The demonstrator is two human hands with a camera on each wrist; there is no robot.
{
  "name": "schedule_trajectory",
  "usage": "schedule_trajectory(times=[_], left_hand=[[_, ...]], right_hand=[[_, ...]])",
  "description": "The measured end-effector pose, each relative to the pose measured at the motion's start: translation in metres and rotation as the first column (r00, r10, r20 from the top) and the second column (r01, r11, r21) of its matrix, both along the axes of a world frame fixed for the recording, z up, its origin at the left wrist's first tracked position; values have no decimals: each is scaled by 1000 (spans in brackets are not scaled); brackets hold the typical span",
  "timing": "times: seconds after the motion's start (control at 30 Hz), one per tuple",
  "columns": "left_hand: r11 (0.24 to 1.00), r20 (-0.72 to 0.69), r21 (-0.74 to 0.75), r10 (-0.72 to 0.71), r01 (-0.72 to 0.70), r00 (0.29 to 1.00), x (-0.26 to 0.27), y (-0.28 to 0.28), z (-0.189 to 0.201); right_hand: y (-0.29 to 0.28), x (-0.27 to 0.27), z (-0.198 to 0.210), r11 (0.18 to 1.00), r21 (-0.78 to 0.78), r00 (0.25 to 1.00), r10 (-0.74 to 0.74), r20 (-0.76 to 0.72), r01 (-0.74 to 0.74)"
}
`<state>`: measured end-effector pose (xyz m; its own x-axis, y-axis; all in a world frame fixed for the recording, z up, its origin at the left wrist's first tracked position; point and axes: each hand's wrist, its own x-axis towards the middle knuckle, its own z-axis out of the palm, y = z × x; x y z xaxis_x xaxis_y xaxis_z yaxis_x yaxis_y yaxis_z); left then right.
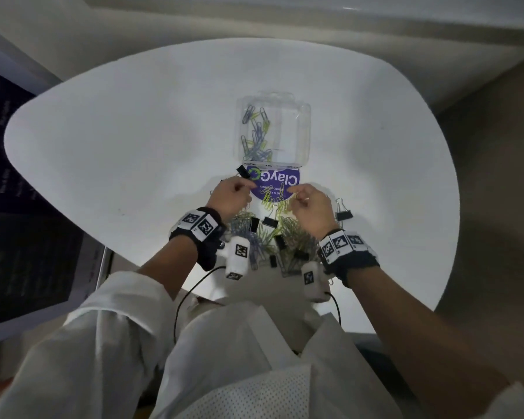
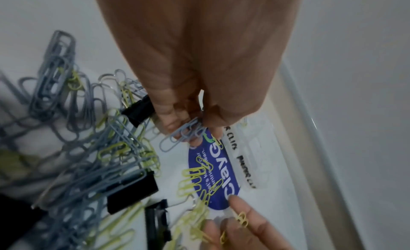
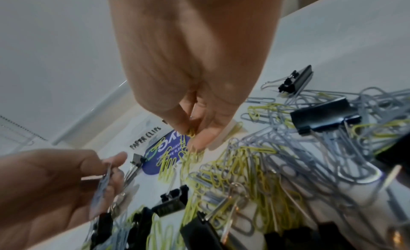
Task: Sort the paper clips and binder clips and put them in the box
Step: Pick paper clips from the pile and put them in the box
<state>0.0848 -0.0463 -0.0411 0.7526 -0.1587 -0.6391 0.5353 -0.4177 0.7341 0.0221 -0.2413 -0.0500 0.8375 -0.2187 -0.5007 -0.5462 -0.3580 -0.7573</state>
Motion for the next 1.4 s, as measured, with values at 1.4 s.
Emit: schedule_trajectory(times=[1.4], left_hand=[[999, 166, -32, 35, -30, 986, -28, 23, 25]], right_hand=[[6, -12, -3, 998, 60, 994, 2, -113, 5]])
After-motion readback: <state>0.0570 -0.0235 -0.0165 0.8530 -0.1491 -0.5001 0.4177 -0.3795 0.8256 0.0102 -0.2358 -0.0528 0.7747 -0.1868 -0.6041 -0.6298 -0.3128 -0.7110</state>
